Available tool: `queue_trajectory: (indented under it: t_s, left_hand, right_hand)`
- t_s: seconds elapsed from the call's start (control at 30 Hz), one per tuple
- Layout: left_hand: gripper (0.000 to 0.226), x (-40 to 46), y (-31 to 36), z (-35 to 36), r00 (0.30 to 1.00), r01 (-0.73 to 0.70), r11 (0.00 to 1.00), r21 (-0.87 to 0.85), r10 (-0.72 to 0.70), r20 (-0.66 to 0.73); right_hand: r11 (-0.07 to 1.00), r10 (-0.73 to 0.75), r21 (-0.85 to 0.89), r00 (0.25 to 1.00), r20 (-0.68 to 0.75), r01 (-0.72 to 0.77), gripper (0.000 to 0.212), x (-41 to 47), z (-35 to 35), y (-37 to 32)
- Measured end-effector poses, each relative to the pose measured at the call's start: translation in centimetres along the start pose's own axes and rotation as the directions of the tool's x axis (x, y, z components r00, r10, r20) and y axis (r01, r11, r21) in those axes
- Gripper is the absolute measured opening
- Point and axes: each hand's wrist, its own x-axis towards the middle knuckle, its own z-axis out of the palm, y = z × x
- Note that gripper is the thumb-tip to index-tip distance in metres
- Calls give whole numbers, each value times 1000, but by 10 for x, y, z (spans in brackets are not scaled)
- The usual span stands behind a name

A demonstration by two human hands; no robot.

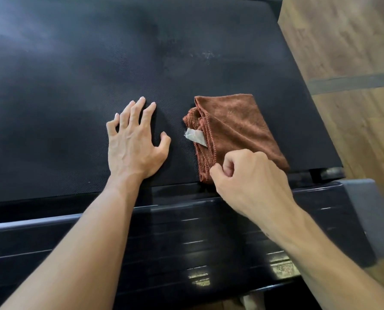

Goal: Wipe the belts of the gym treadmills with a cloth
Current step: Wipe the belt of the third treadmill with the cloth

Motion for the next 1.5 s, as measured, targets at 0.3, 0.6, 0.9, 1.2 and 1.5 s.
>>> queue_trajectory:
  t_s: [0.3, 0.6, 0.9, 1.2, 1.5]
  left_hand:
    - [73, 0, 1, 0, 1000, 0, 1000, -1, 0, 2]
    - [72, 1, 1, 0, 1000, -1, 1000, -5, 1, -2]
    - [74, 1, 1, 1, 1000, 4, 1000, 8, -4, 7]
    - [74, 0, 0, 0, 1000, 5, 1000, 9, -5, 22]
    - [74, 2, -1, 1, 999, 4, 1000, 16, -4, 34]
  right_hand:
    - [989, -148, -8, 988, 50, 149, 27, 6, 2, 6]
    - [963, -270, 59, 921, 282, 264, 45, 18, 1, 16]
    - [890, -437, 20, 864, -250, 456, 61, 85, 35, 40]
    - [882, -465, -153, 874, -140, 445, 71, 82, 54, 41]
    - [931, -332, -219, 927, -178, 291, 72, 77, 69, 32]
